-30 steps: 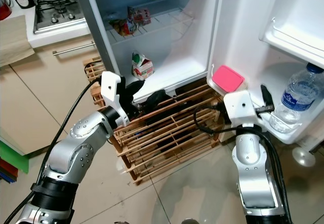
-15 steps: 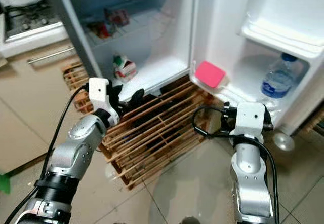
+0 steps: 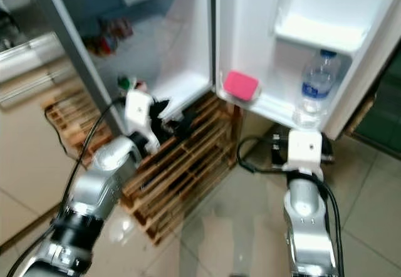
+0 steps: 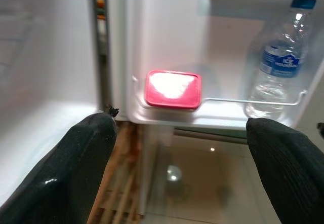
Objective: Restocking fridge
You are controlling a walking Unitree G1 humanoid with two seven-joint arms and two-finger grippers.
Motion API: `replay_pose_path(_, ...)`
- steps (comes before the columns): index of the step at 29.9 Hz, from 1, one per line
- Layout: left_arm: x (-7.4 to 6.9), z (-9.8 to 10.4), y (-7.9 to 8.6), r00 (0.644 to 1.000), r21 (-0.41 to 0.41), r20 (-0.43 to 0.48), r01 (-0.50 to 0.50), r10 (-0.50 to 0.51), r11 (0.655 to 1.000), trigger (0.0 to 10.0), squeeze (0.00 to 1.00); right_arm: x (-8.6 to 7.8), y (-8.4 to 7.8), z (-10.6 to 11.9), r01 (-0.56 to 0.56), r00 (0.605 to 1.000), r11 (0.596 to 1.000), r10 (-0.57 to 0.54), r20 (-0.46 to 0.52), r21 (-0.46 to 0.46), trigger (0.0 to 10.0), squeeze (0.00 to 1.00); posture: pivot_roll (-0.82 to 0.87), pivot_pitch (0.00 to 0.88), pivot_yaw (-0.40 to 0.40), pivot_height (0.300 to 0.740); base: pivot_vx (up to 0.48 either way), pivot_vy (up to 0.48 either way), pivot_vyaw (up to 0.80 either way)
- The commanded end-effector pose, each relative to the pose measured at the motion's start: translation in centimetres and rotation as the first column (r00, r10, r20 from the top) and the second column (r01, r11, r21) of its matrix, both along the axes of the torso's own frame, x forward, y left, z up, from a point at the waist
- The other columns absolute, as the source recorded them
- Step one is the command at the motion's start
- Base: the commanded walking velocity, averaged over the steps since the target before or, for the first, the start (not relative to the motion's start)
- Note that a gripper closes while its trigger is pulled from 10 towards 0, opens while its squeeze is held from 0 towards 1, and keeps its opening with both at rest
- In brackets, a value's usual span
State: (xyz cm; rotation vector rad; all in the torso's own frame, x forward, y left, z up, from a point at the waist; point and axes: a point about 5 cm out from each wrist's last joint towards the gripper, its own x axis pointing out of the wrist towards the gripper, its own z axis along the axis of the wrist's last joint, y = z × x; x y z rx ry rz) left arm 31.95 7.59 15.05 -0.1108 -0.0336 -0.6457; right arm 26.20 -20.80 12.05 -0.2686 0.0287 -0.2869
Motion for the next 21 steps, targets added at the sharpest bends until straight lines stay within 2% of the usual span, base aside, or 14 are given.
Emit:
replay_pose_path(1, 0.4, 0.2, 0.8, 0.999, -0.004, 0.007, -0.034, 0.034, 0.999, 10.0, 0.00, 0.0, 0.1, 0.3, -0.005, 1.000, 1.000, 0.005, 0.023, 0.000, 10.0, 0.00, -0.16, 0.022, 0.118, 0.740, 0.000, 0.000, -0.77)
replay_pose_path(6, 0.6, -1.8, 2.8, 0.975, -0.061, -0.127, -0.189, 0.180, 0.980, 10.0, 0.00, -0.1, 0.3, 0.2, -0.022, 0.999, 1.000, 0.022, 0.039, 0.006, 10.0, 0.00, -0.17, 0.017, 0.123, 0.740, 0.000, 0.000, -0.76)
replay_pose_path(8, 0.5, -2.6, 2.9, 0.962, -0.001, -0.142, -0.236, 0.233, 0.972, 10.0, 0.00, -0.2, 0.3, 0.1, -0.023, 0.999, 1.000, 0.022, 0.036, 0.018, 10.0, 0.01, -0.17, 0.017, 0.123, 0.740, 0.000, 0.000, -0.76)
replay_pose_path(11, 0.4, -2.5, 2.0, 0.972, 0.035, -0.104, -0.207, 0.210, 0.978, 10.0, 0.00, -0.2, 0.4, 0.0, -0.028, 0.999, 0.999, 0.028, 0.037, 0.021, 10.0, 0.04, -0.17, 0.007, 0.115, 0.740, 0.000, 0.000, -0.76)
replay_pose_path(17, 0.6, -1.8, 1.7, 0.979, -0.008, -0.079, -0.189, 0.188, 0.982, 10.0, 0.00, 0.0, 0.4, -0.2, -0.034, 0.999, 0.999, 0.033, 0.043, 0.014, 10.0, 0.07, -0.18, 0.000, 0.120, 0.740, 0.000, 0.000, -0.76)
replay_pose_path(21, 0.8, -1.4, 1.6, 0.979, -0.014, -0.058, -0.196, 0.195, 0.980, 10.0, 0.00, 0.0, 0.4, -0.1, -0.030, 0.998, 1.000, 0.030, 0.048, 0.000, 10.0, 0.04, -0.19, 0.000, 0.124, 0.740, 0.000, 0.000, -0.52)
